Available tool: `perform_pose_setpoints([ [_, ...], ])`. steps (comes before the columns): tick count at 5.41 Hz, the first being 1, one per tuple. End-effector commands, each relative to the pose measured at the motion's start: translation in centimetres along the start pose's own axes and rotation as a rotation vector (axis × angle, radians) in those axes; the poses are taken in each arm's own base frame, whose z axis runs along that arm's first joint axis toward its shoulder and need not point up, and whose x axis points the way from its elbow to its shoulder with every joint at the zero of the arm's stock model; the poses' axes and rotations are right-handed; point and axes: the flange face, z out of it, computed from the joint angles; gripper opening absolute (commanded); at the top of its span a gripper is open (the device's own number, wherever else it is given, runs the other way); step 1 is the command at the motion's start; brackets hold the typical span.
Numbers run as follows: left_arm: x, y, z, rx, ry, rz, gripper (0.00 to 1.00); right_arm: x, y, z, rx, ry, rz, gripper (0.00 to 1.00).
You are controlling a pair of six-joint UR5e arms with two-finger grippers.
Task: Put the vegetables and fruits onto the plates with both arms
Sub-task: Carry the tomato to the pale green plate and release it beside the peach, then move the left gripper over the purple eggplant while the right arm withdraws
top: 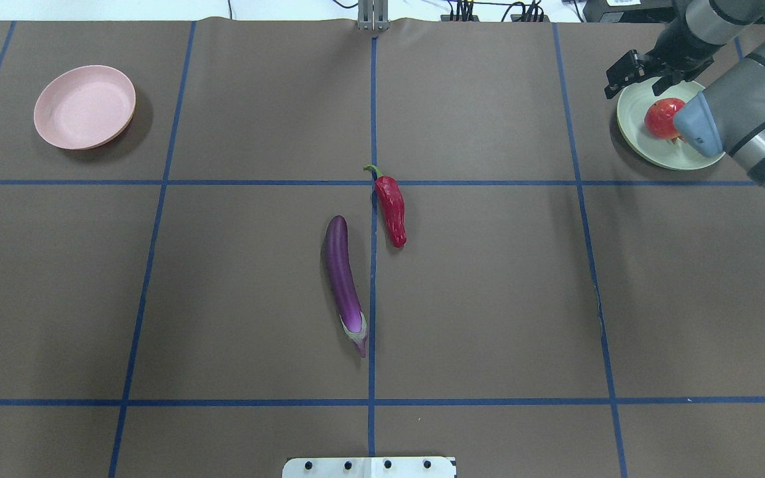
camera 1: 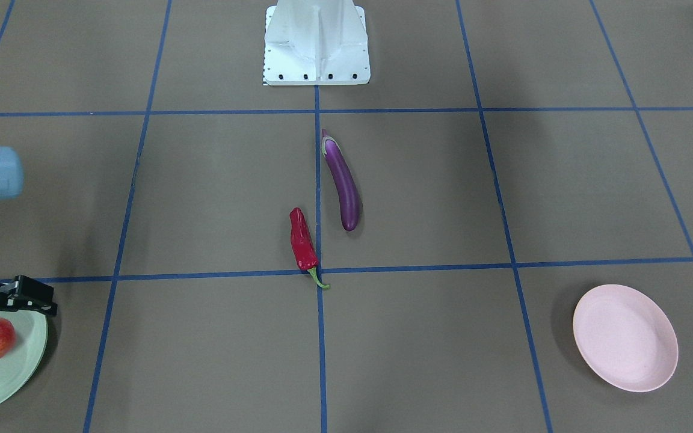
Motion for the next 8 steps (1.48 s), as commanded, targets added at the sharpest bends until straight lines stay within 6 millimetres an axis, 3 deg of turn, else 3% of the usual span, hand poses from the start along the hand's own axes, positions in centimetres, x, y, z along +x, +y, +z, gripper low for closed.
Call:
perform_pose_setpoints([
  [1, 8.1, -5.6, 2.2, 0.030, 0.088, -0.049, 1.00, -1.7, 3.5, -2.9, 0.004, -0.004, 0.025, 1.00],
  [2, 12.2, -6.5, 4.2, 0.006, 0.144, -0.112, 1.00, 0.8, 7.9, -4.4, 0.014, -0.002, 0.017, 1.00],
  [3, 19.2, -9.5, 6.4, -0.038, 0.196, -0.172, 1.00, 4.1, 11.3, -5.8, 0.025, 0.012, 0.021, 1.00],
  [4, 25.6, -11.3, 8.9, -0.064, 0.201, -0.232, 1.00, 10.6, 15.9, -7.9, 0.029, 0.055, -0.075, 1.00],
  [5, 32.7, -12.0, 12.5, -0.073, 0.167, -0.273, 1.00, 18.9, 21.6, -9.4, 0.004, 0.109, -0.160, 1.00],
  [6, 38.8, -13.2, 15.2, -0.088, 0.136, -0.323, 1.00, 26.0, 27.0, -10.5, -0.028, 0.137, -0.231, 1.00],
  [7, 44.2, -16.1, 17.7, -0.136, 0.115, -0.371, 1.00, 30.9, 32.0, -12.2, -0.026, 0.147, -0.181, 1.00],
  [8, 50.3, -18.0, 21.7, -0.144, 0.077, -0.444, 1.00, 31.7, 32.8, -13.2, -0.047, 0.151, -0.114, 1.00],
])
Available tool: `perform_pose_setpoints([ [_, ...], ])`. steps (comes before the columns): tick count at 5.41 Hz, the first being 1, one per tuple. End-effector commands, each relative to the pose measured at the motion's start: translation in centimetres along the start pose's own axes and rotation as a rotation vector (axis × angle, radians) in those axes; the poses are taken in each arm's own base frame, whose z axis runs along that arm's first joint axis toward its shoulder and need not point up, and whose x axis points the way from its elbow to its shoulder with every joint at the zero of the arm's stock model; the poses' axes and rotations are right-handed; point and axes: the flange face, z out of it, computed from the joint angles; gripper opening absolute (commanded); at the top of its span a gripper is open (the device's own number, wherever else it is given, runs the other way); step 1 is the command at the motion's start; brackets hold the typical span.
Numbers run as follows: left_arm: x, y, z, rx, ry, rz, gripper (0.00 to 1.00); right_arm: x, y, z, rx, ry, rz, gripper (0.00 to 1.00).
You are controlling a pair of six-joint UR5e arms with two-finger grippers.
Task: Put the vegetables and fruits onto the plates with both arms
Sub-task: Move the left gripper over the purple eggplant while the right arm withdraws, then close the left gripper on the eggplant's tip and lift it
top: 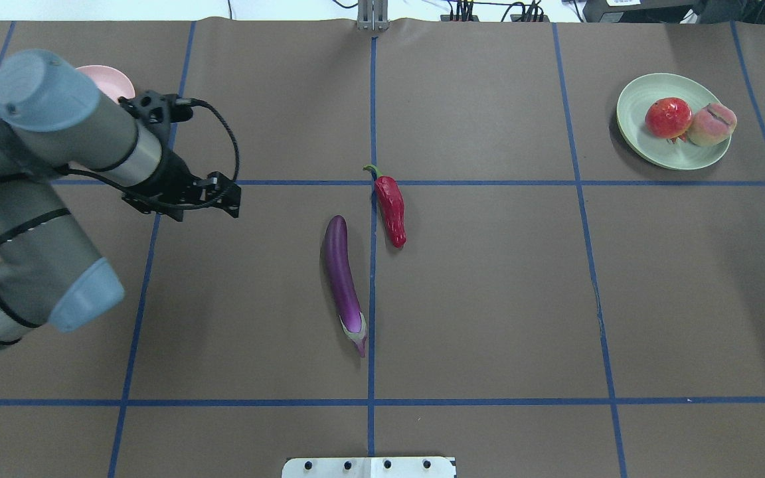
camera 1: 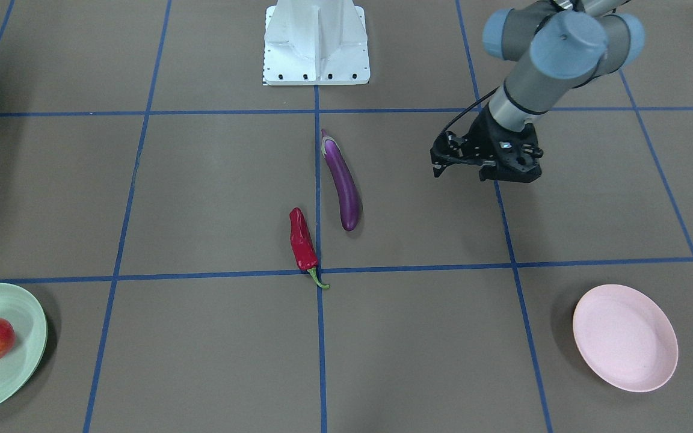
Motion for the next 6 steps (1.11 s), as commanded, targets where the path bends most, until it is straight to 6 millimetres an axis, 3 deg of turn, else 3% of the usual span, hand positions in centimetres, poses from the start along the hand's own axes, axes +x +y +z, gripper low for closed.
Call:
perform_pose_setpoints([
  [1, 9.9, 1.5, 7.8, 0.043, -0.082, -0.087, 1.00, 1.3, 1.3, -1.2, -0.027, 0.007, 0.056, 1.00],
  [2, 13.0, 2.2, 9.7, 0.027, -0.088, -0.141, 1.00, 1.3, 1.3, -1.2, -0.027, 0.007, 0.057, 1.00],
  [3, 13.5, 3.0, 10.8, 0.011, -0.097, -0.138, 1.00, 1.4, 1.2, -1.1, -0.027, 0.006, 0.060, 1.00],
  [4, 14.1, 4.0, 13.2, -0.016, -0.128, -0.134, 1.00, 1.4, 1.2, -1.1, -0.027, 0.006, 0.062, 1.00],
  [6, 16.8, 4.8, 14.6, -0.037, -0.133, -0.119, 0.99, 1.3, 0.8, -1.3, -0.023, 0.005, 0.065, 1.00],
])
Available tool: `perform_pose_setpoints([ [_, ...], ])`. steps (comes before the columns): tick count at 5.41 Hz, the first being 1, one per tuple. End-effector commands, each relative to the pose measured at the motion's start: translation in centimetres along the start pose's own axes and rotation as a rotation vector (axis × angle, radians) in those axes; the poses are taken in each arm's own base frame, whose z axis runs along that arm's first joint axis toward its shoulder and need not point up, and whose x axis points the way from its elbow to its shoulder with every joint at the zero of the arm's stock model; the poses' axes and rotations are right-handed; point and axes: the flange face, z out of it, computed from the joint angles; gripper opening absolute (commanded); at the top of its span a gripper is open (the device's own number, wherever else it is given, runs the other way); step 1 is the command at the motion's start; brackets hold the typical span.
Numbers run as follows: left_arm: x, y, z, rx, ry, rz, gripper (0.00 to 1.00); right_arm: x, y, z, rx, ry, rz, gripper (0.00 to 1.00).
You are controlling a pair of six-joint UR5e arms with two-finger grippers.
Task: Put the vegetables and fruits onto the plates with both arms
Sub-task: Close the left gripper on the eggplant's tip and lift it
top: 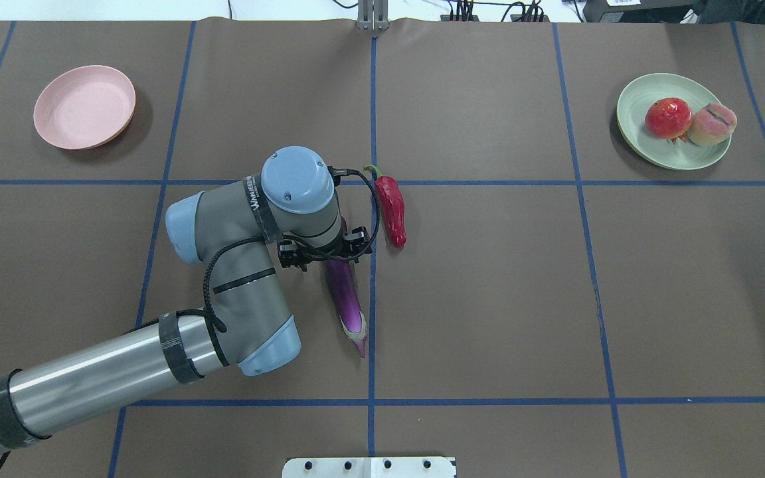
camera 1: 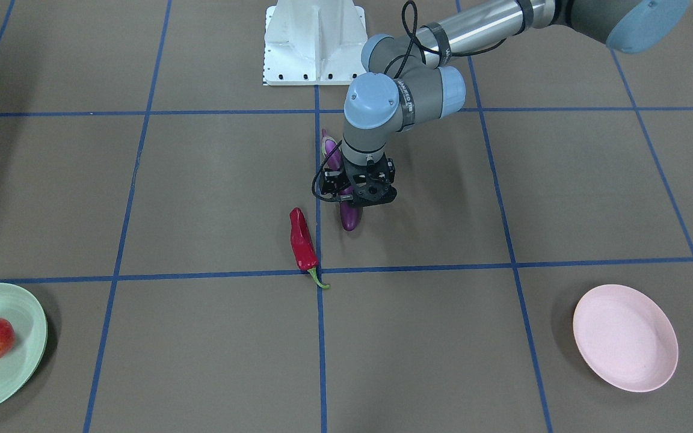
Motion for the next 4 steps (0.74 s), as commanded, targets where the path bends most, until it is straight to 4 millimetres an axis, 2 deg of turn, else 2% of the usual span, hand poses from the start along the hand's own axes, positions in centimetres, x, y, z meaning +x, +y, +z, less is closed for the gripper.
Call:
perform_pose_setpoints([
  [1, 1.8, 0.6, 0.1, -0.004, 0.002, 0.018, 0.24, 0.0, -0.1, 0.0, 0.001, -0.001, 0.005, 1.00],
  [2, 1.5, -0.3, -0.1, 0.061, -0.012, 0.021, 0.00, -0.1, -0.2, 0.0, 0.000, -0.003, 0.004, 1.00],
  [3, 1.0, -1.7, -0.9, 0.085, -0.013, 0.036, 0.00, -0.1, -0.5, -0.1, 0.005, -0.002, 0.001, 1.00],
  [4, 0.2, -4.2, -2.8, 0.108, -0.004, 0.074, 0.00, -0.2, -0.5, -0.1, 0.005, -0.004, 0.001, 1.00],
])
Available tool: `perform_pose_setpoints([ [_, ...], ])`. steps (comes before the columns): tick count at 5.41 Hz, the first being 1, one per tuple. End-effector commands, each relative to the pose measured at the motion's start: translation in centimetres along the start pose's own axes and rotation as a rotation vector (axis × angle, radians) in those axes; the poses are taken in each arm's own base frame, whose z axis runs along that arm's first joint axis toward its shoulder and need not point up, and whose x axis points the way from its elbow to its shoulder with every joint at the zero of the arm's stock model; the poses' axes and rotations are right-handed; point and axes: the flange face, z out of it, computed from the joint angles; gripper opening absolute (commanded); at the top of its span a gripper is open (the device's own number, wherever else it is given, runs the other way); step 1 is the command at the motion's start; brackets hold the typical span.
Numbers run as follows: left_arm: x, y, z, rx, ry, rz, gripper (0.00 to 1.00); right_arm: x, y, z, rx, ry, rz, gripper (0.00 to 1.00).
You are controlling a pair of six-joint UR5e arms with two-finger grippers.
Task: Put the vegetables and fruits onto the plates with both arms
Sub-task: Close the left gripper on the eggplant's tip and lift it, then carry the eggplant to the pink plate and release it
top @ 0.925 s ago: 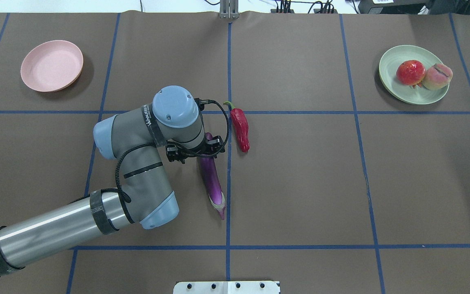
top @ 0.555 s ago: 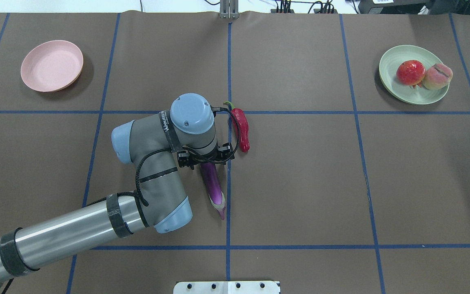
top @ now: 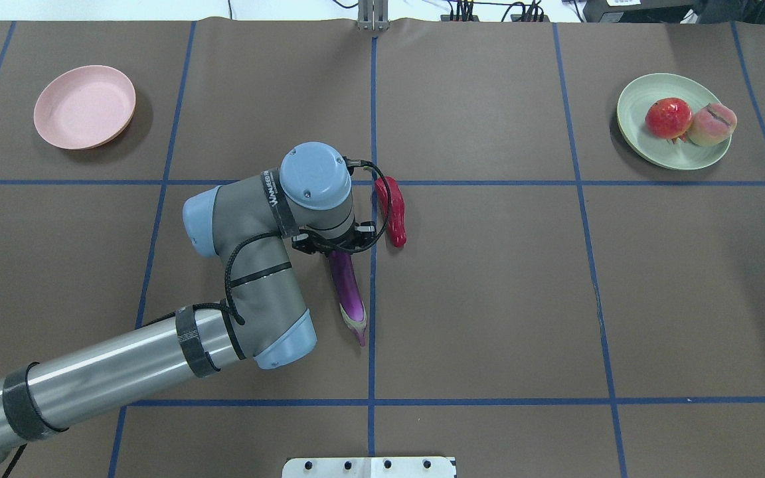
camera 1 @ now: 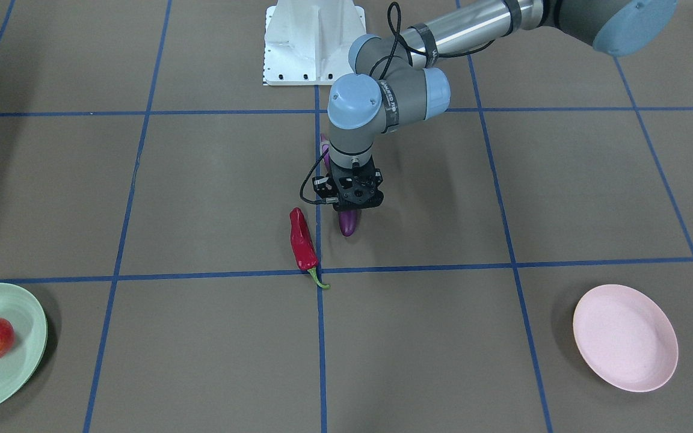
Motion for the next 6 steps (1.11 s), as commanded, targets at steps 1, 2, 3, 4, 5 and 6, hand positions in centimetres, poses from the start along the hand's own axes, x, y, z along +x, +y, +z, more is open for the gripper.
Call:
perform_pose_setpoints([
  [1, -3.1, -5.7, -3.3, 0.031, -0.003, 0.084, 0.00, 0.1, 0.0, 0.1, -0.001, -0.001, 0.002, 1.00],
  [2, -6.8, -10.9, -5.8, 0.017, -0.034, 0.165, 0.00, 0.2, 0.0, 0.2, -0.003, -0.002, 0.003, 1.00],
  [3, -13.1, -15.9, -7.0, 0.012, -0.065, 0.246, 0.00, 0.2, 0.0, 0.2, -0.003, -0.002, 0.003, 1.00],
  [4, -20.2, -20.9, -7.2, 0.008, -0.126, 0.346, 0.00, 0.2, 0.1, 0.2, -0.004, -0.002, 0.004, 1.00],
  [5, -27.2, -26.0, -5.8, -0.040, -0.187, 0.418, 0.00, 0.3, 0.1, 0.3, -0.005, -0.002, 0.005, 1.00],
  [6, -34.6, -30.7, -5.5, -0.042, -0.218, 0.495, 0.00, 0.2, 0.0, 0.2, -0.003, -0.002, 0.003, 1.00],
])
